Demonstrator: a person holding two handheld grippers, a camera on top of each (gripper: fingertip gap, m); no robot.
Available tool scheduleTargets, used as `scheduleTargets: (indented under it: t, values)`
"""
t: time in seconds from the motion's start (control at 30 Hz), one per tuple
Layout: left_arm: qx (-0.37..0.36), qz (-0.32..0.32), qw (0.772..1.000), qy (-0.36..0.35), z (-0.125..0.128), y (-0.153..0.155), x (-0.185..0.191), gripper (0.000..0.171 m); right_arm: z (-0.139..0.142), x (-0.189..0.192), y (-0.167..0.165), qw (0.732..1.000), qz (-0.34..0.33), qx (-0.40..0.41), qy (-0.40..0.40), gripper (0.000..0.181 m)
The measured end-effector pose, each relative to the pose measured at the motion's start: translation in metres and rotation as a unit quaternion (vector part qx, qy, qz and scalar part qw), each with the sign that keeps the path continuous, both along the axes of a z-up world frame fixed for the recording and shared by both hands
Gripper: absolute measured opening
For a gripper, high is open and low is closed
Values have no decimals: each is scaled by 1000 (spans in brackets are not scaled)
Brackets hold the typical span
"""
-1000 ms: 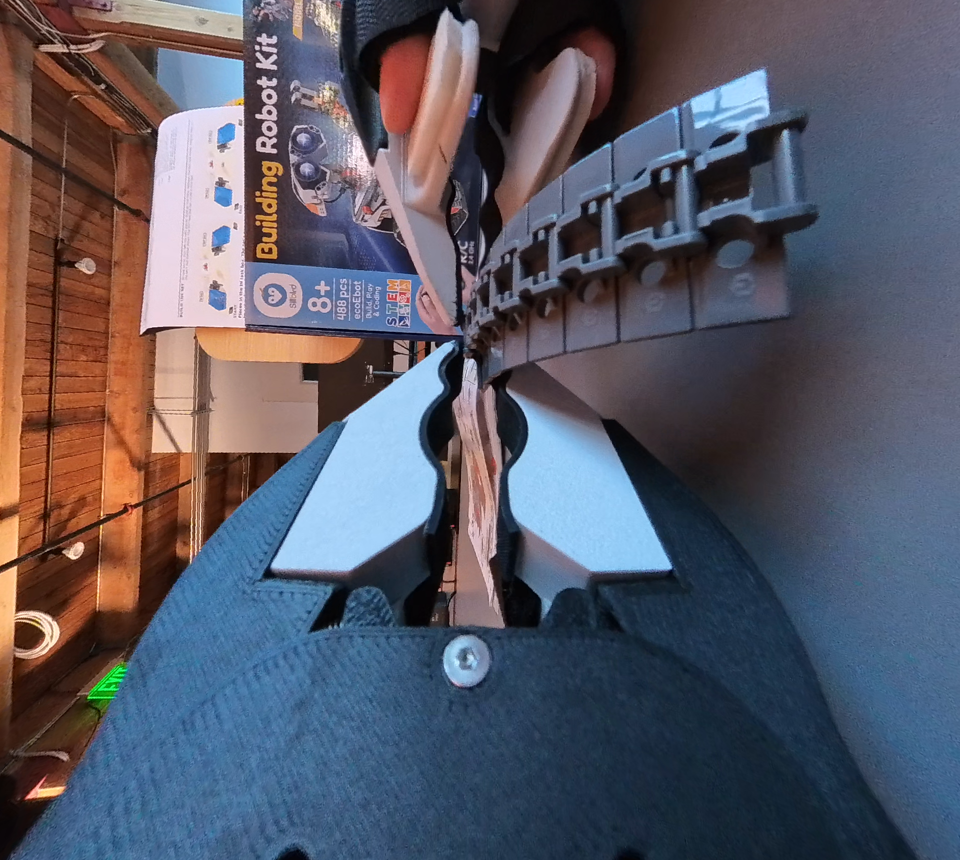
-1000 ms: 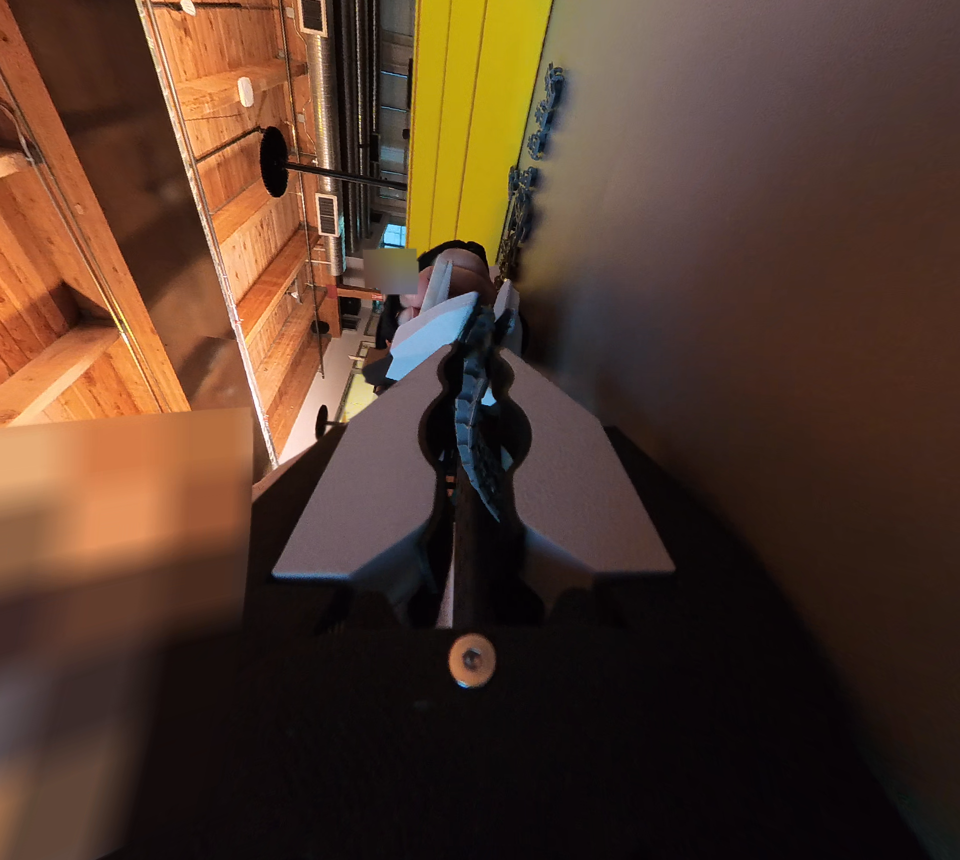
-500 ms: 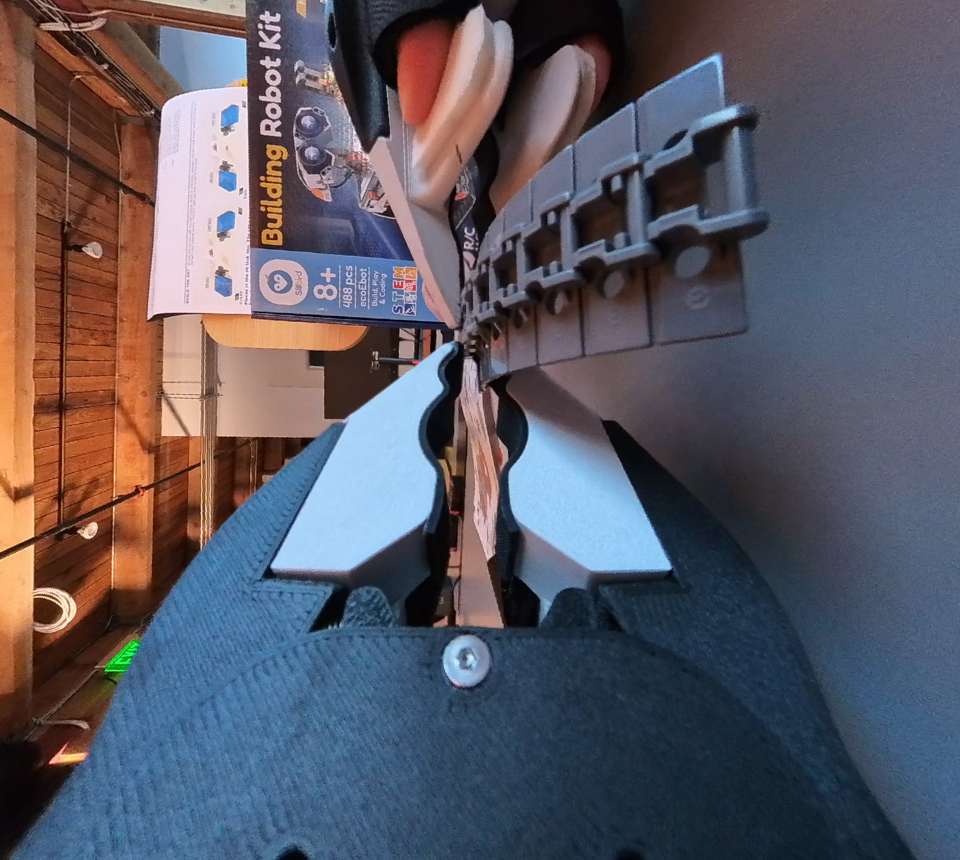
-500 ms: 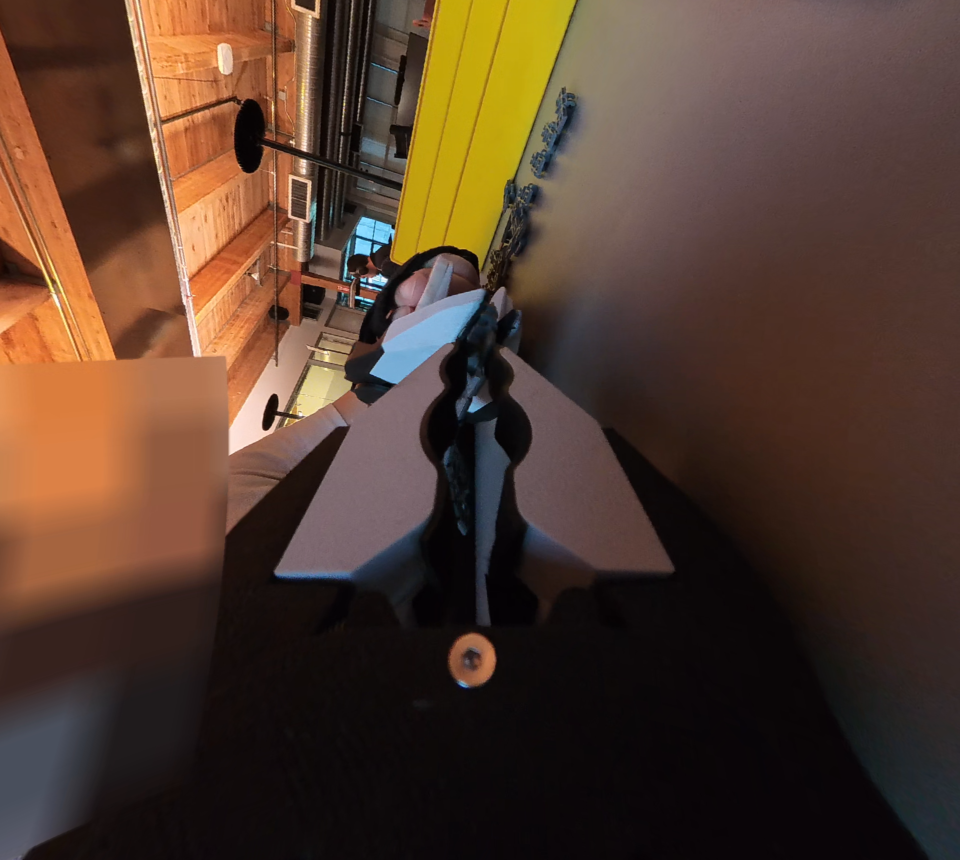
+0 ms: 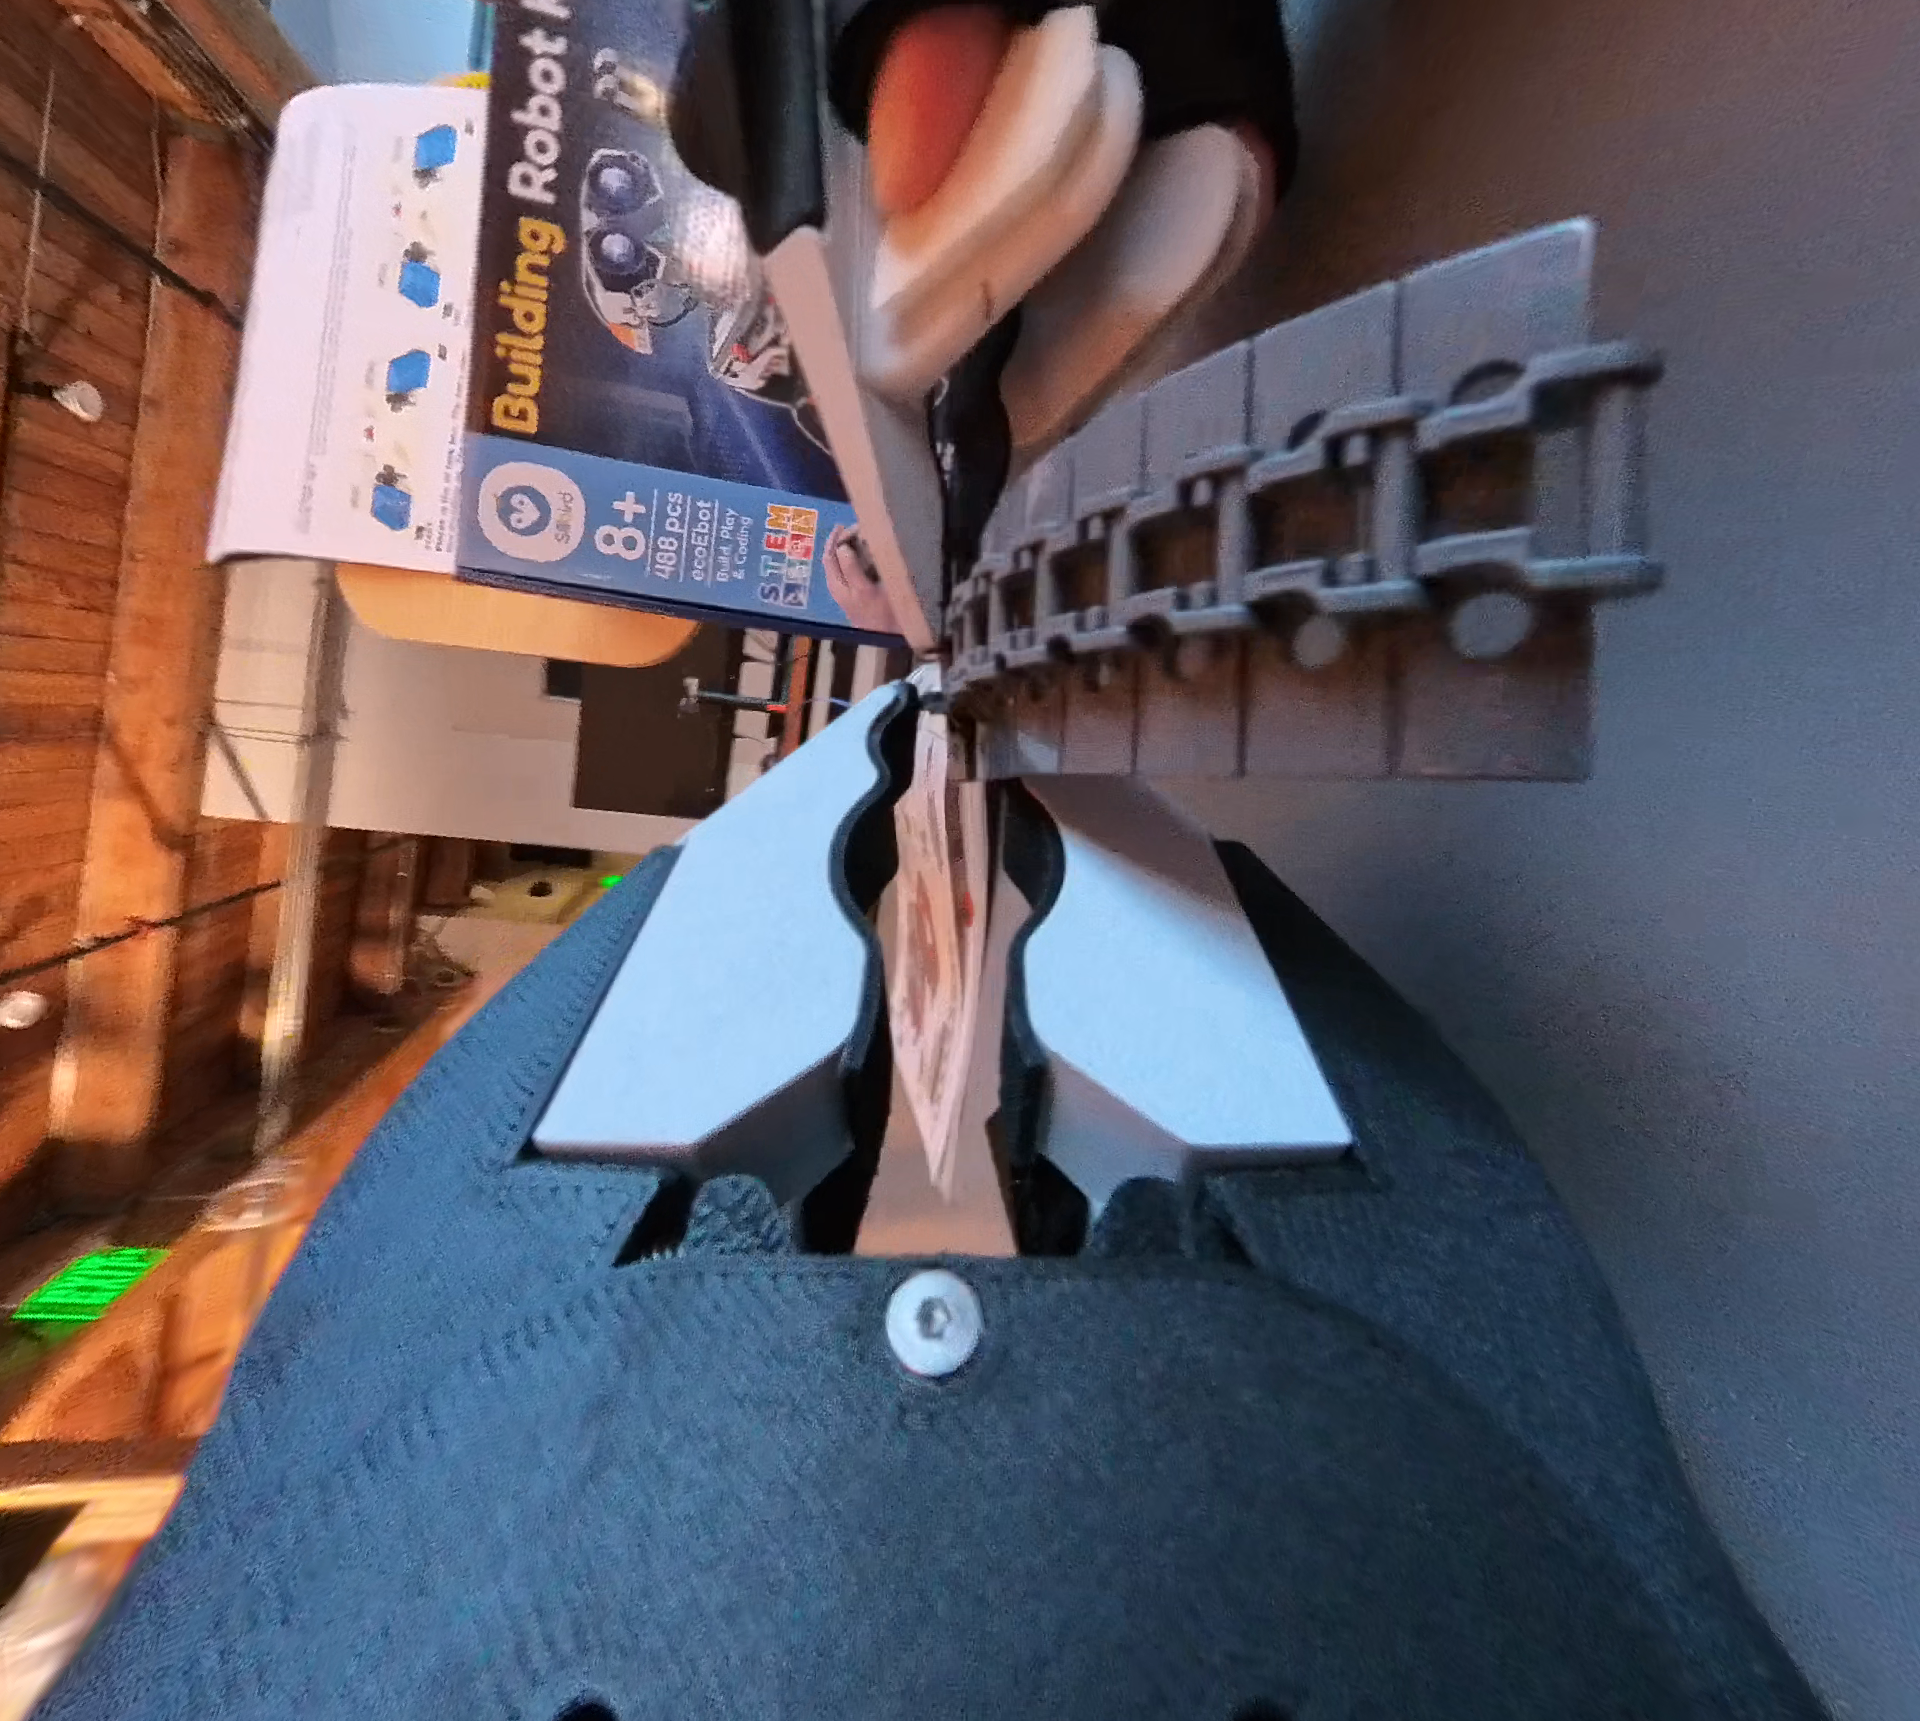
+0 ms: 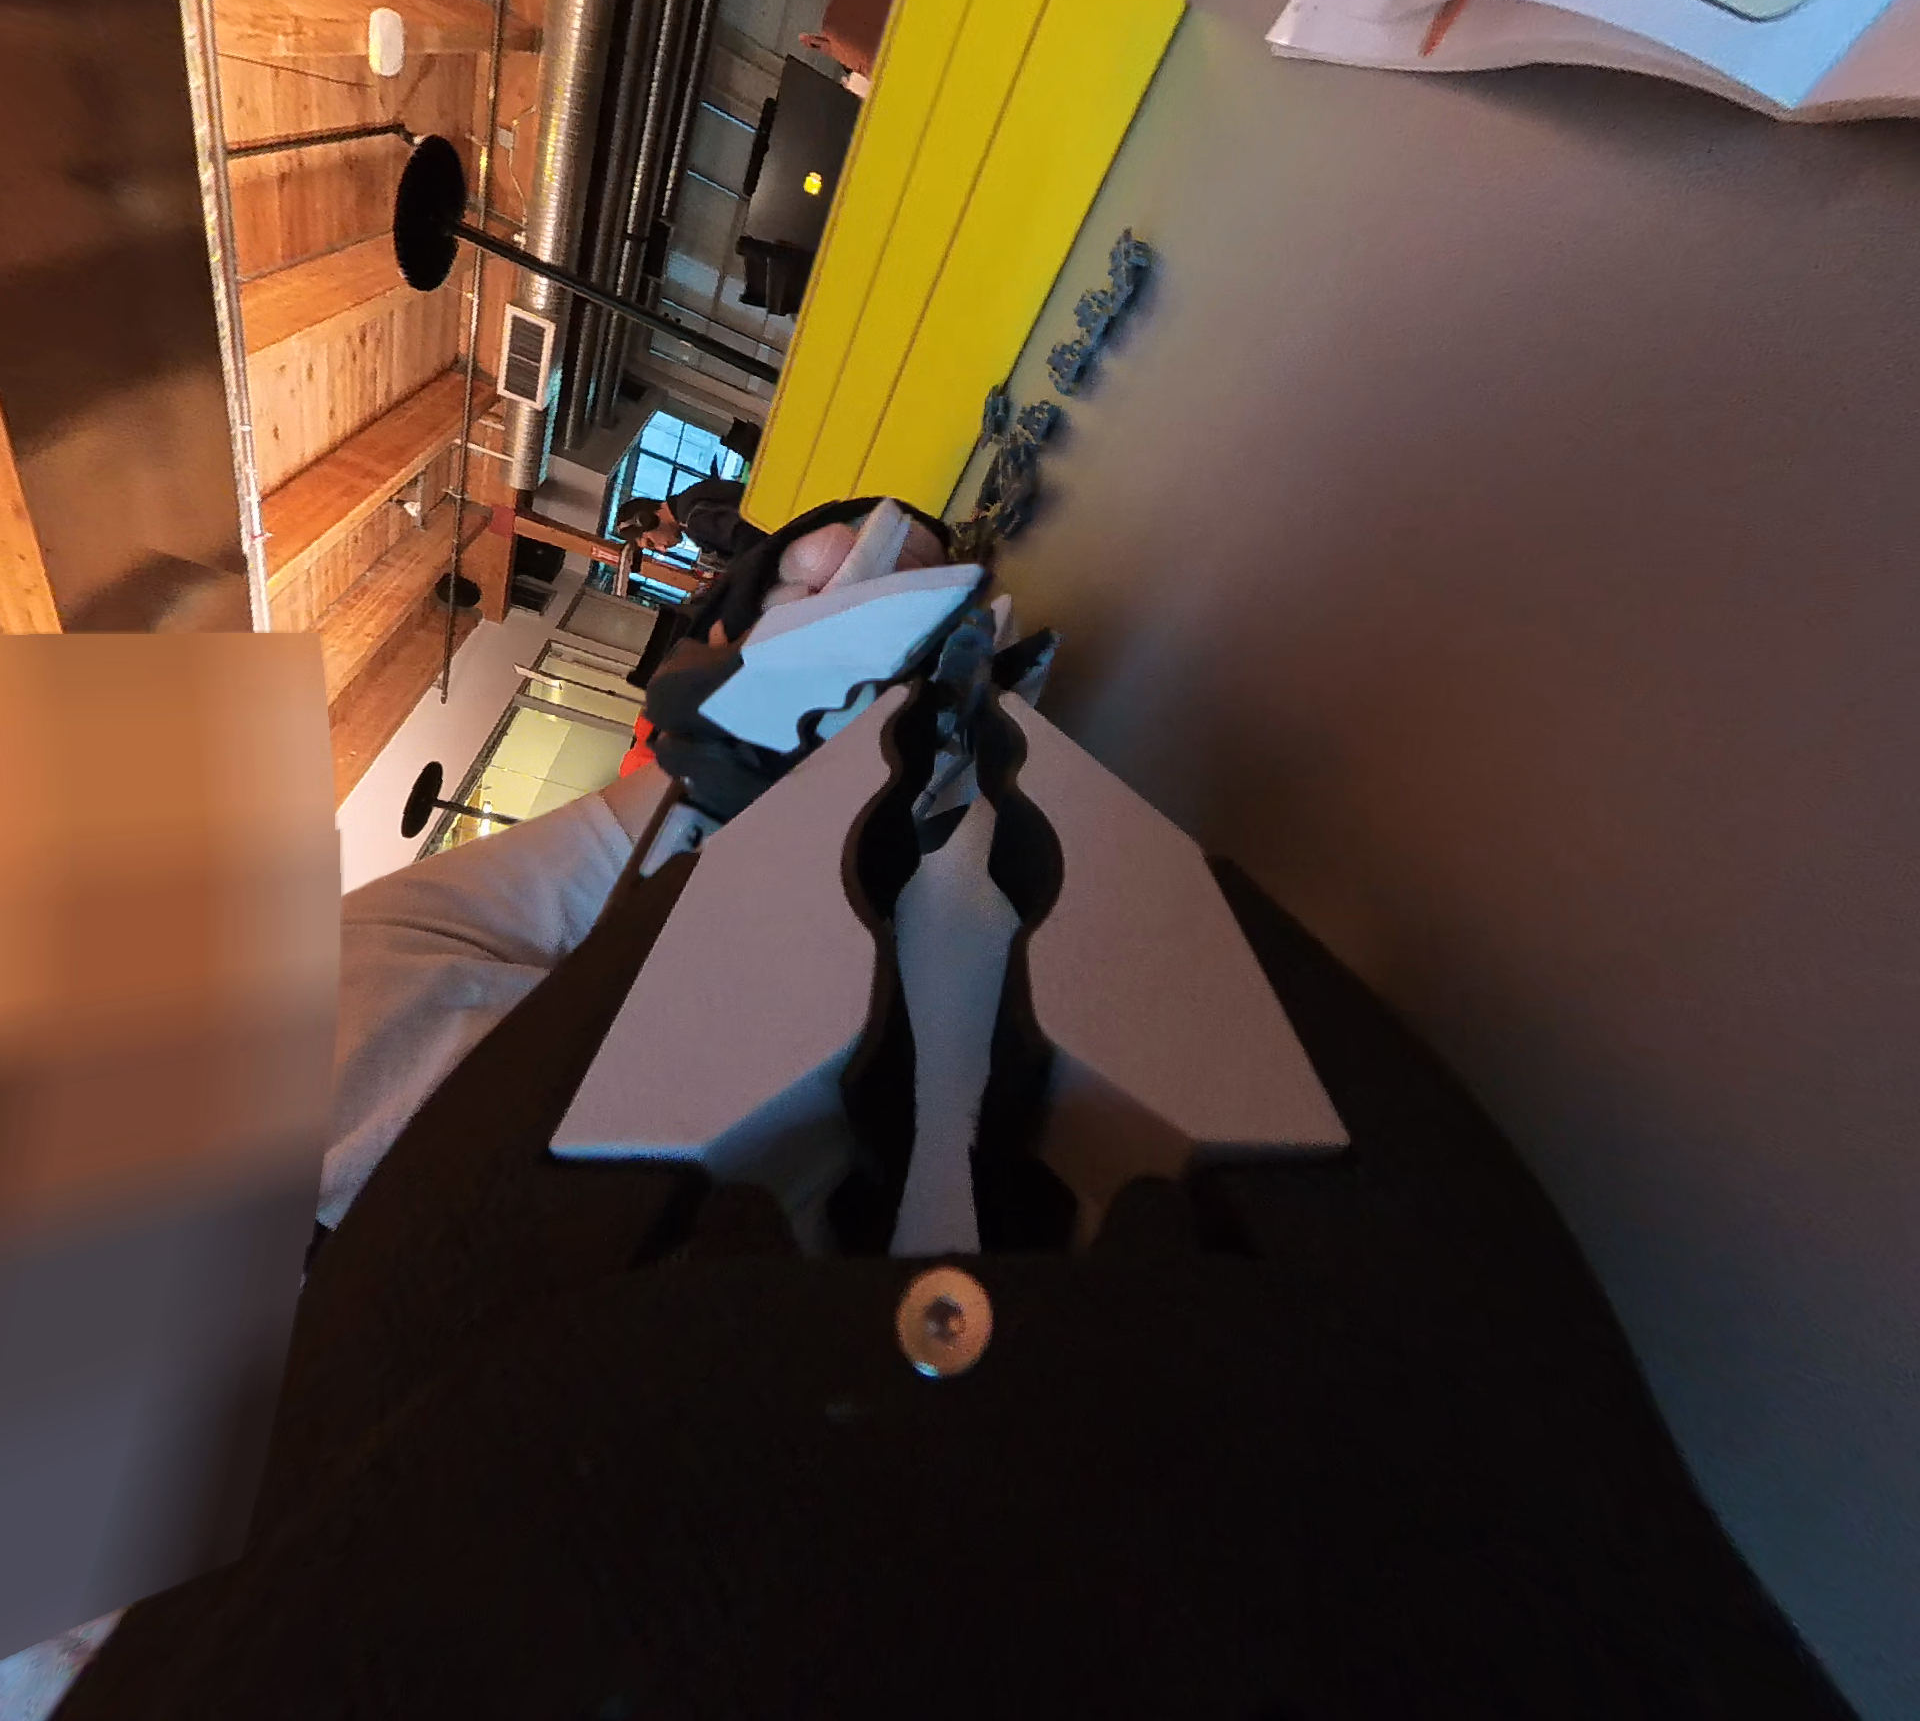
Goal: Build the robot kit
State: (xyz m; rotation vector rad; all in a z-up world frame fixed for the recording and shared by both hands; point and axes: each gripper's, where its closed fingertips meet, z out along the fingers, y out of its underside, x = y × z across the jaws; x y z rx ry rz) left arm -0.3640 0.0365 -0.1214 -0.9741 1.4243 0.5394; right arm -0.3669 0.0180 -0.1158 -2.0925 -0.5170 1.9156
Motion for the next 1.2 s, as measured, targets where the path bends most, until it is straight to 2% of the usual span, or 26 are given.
scheduleTargets:
  t: [0.1,0.2,0.33,0.4,0.43,0.5,0.53,0.57,0.63,0.67,0.7,0.73,0.77,0.8,0.83,0.87,0.9,0.97,1.0,1.03,1.07,1.17,1.2]
  values:
    - [-56,-1,997,-54,6,1,-3,15,8,0,-2,1000,7,3,17,5]
    - [-101,16,992,-77,3,9,-9,23,15,3,-1,999,3,11,30,5]
    - [-124,7,988,-94,3,7,-7,12,22,7,3,999,-4,10,50,5]
    - [-181,22,976,-120,-2,10,-10,13,25,8,2,998,-1,28,53,5]
    - [-231,24,962,-144,-5,11,-11,12,28,8,3,998,-1,36,58,6]
    - [-348,29,915,-203,-9,11,-14,19,34,9,2,996,-1,59,62,5]
    - [-414,23,880,-231,-11,8,-13,21,37,10,2,995,-1,74,62,5]
    - [-478,17,838,-261,-10,5,-11,23,41,10,2,994,-1,89,62,5]
    - [-594,-19,737,-323,-2,-5,-6,31,49,11,2,991,-5,112,70,5]
    - [-637,-43,686,-349,5,-9,-3,30,51,11,3,990,-8,118,70,4]
    - [-665,-62,646,-369,11,-11,-3,29,51,10,3,990,-10,126,68,4]
    - [-680,-76,619,-386,16,-11,-3,29,51,10,3,989,-10,135,65,4]
    - [-684,-85,605,-398,19,-10,-5,30,50,10,3,988,-11,140,59,5]
    - [-682,-85,606,-400,19,-9,-6,30,49,9,3,988,-13,142,58,5]
    - [-671,-79,625,-391,16,-7,-7,30,49,9,3,988,-12,139,62,5]
    - [-652,-77,657,-371,13,-7,-8,31,50,9,3,989,-9,129,68,4]
    - [-619,-77,701,-345,12,-6,-8,31,51,10,3,990,-9,115,79,4]
    - [-507,-65,808,-294,10,1,-13,32,52,10,-1,992,9,74,102,5]
    - [-444,-59,853,-270,12,3,-14,30,52,10,-4,992,19,50,112,5]
    - [-387,-56,885,-254,15,4,-14,30,50,8,-5,992,24,29,120,5]
    - [-346,-54,905,-243,19,2,-11,34,48,5,-8,992,31,9,122,5]
    - [-257,-49,943,-205,25,-1,-3,58,37,-4,-15,993,50,-29,102,5]
    - [-219,-44,957,-183,26,0,-3,60,33,-6,-17,993,56,-38,93,5]
